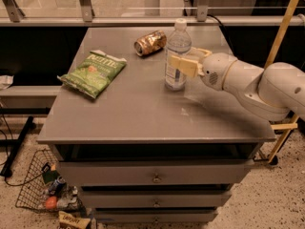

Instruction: Place blue plastic bottle upright

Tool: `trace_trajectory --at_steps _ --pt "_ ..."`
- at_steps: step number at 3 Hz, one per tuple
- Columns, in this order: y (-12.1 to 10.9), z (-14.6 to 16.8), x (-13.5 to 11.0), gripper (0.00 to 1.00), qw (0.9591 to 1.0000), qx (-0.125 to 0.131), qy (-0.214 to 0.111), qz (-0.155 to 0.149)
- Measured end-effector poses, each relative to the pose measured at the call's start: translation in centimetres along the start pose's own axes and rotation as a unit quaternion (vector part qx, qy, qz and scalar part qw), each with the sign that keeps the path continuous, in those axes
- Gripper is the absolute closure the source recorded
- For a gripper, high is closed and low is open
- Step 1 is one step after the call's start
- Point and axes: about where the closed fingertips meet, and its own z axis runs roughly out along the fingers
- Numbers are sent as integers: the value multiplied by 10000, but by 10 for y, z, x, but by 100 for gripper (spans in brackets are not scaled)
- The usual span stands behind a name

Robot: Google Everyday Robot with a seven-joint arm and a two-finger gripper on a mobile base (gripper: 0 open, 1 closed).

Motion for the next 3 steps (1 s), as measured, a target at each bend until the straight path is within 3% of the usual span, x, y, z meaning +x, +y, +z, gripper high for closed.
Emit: trace_trajectory --at_steps 3 --pt "1 0 -5 12 10000 -2 0 0"
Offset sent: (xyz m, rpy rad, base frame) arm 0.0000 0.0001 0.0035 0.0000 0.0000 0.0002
